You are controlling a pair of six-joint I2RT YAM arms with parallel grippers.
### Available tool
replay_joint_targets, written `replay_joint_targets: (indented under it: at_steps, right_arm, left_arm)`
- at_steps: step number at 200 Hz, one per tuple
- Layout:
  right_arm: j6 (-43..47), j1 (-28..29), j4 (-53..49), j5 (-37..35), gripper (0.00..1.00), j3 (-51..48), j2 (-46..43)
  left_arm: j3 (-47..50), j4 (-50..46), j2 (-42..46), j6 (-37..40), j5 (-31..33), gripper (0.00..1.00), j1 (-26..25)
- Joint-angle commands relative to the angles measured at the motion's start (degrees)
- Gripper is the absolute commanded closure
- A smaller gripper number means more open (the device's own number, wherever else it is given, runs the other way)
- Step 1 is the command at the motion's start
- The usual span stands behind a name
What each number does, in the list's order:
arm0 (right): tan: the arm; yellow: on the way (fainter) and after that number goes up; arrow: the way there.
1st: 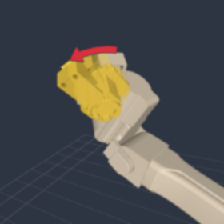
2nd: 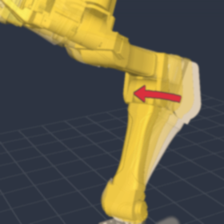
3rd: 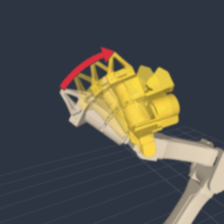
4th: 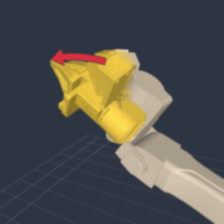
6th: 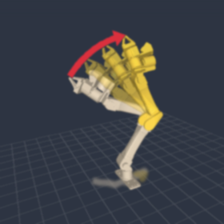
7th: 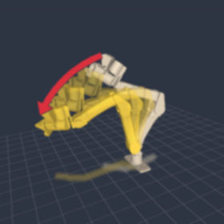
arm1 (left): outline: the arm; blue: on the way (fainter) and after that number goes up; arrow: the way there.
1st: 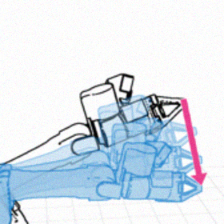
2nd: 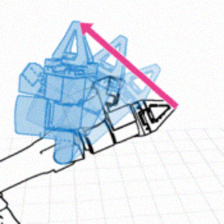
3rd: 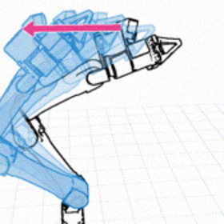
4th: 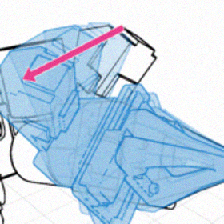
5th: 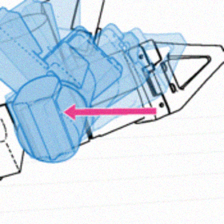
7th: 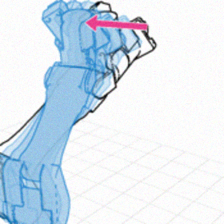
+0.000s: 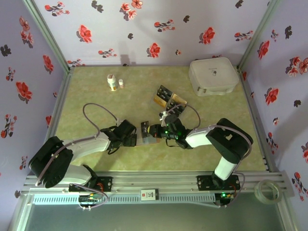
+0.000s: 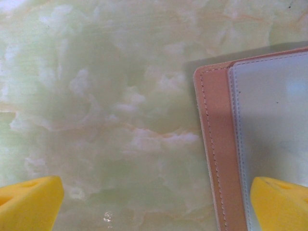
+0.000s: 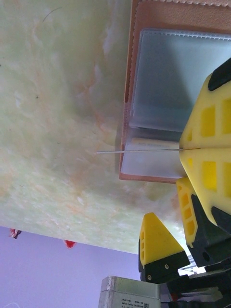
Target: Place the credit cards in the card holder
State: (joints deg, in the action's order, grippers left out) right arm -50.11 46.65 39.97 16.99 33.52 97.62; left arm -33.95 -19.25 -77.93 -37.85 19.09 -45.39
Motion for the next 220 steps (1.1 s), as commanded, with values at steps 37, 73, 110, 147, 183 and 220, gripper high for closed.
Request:
replay_joint_targets:
  at_steps: [37,73,110,147,183,220]
  right_arm:
    - [-0.8,0.2,4.0,0.0,1.0,-1.8,1.7]
    - [-1.3,0.1,5.5,0.0,1.0,-2.3,2.7]
    - [-2.0,0.2,7.3,0.2,1.0,-3.1,3.5]
    - [-3.3,0.2,10.1,0.8,1.0,-3.9,4.7]
    - [-4.5,0.2,13.0,1.4,1.0,-4.9,6.0]
    - [-5.4,0.2,15.4,2.1,1.0,-5.5,7.1]
  left_arm:
    - [1.1,-1.6,0.7,-1.0,1.8,0.0,-0.4]
    - [1.1,-1.7,0.7,-1.0,1.8,0.0,-0.4]
    - [1.2,-1.8,0.9,-1.0,1.8,0.0,-0.4]
    - [1.1,-1.9,1.2,-1.0,1.9,0.0,-0.4]
    - [1.0,-1.8,1.1,-1.0,2.0,0.0,-0.4]
    - [1.0,-1.8,1.1,-1.0,2.0,0.0,-0.4]
